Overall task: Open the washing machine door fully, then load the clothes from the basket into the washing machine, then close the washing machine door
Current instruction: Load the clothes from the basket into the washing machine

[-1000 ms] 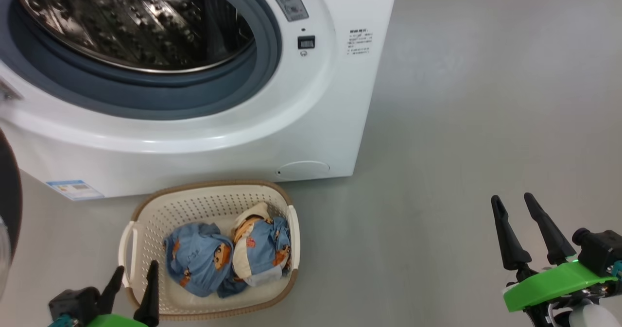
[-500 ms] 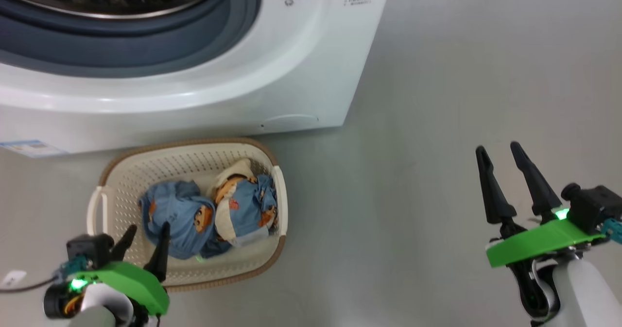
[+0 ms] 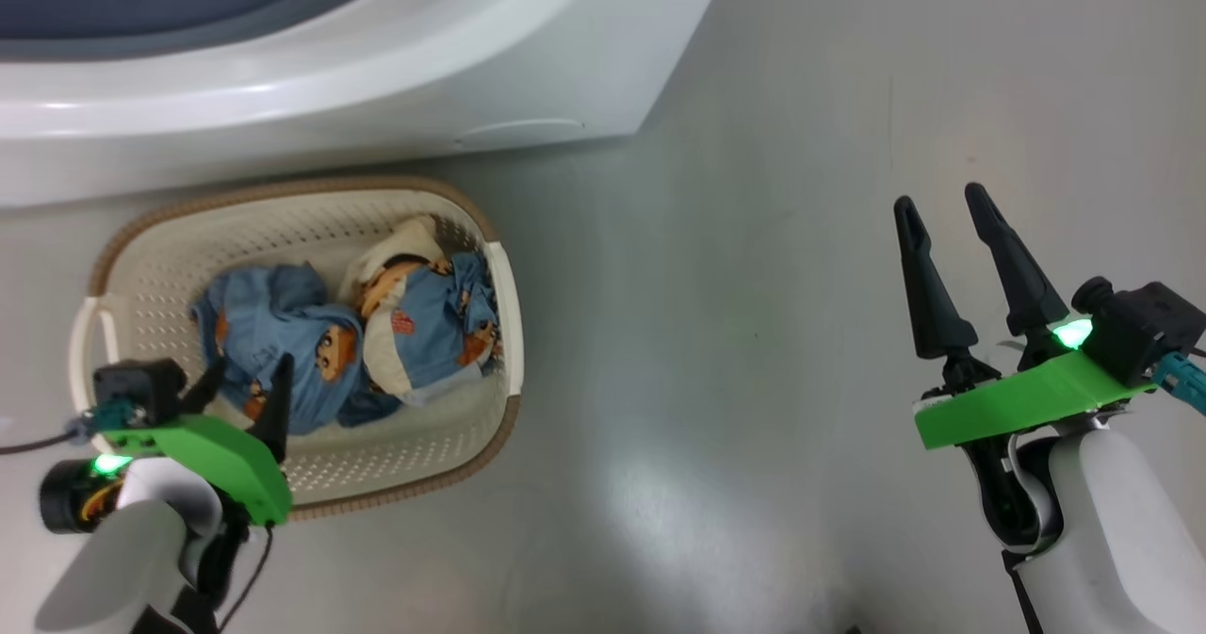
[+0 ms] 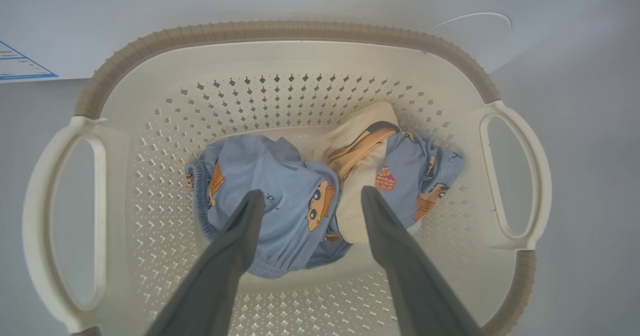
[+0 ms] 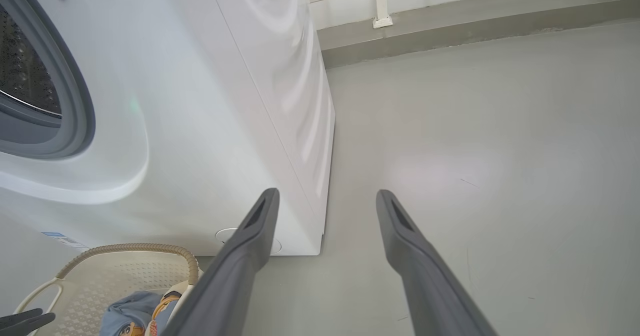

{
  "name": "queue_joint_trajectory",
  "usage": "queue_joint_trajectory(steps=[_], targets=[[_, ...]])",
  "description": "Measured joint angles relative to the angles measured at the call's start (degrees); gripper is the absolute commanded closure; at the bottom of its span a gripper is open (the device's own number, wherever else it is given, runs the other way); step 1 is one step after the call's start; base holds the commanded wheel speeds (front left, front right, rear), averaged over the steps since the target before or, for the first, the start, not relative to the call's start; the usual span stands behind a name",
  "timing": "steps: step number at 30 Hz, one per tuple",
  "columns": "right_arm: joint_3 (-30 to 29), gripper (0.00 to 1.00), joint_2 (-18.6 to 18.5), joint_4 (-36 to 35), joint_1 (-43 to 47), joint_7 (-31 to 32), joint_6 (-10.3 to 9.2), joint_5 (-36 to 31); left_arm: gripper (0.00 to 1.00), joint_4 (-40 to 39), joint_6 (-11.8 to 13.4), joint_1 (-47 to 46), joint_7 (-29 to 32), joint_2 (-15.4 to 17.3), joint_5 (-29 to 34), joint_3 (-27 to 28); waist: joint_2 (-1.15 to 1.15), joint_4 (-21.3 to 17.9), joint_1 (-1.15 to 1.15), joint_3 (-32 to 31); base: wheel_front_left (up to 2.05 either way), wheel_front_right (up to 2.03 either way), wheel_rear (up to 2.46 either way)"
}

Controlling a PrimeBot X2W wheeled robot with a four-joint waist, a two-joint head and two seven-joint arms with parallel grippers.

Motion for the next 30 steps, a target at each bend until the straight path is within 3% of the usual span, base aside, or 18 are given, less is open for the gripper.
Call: queue_joint_trajectory(steps=[15, 30], targets=[[1.54, 0.00, 1.31, -2.53, -4.58, -0.40, 0.00, -1.20, 0.00, 9.03, 0.00, -10.97, -0.01, 2.97, -3.61, -5.94, 0.00, -2.22, 0.00, 10.44, 0.00, 0.00, 0.00], [2.18, 0.00, 1.83, -3.52, -5.91, -0.41, 0.00, -1.59, 0.00, 11.51, 0.00, -15.75, -0.01, 4.87, -9.68, -10.42, 0.00, -4.20, 0.00, 14.29, 0.00, 0.00, 0.00]])
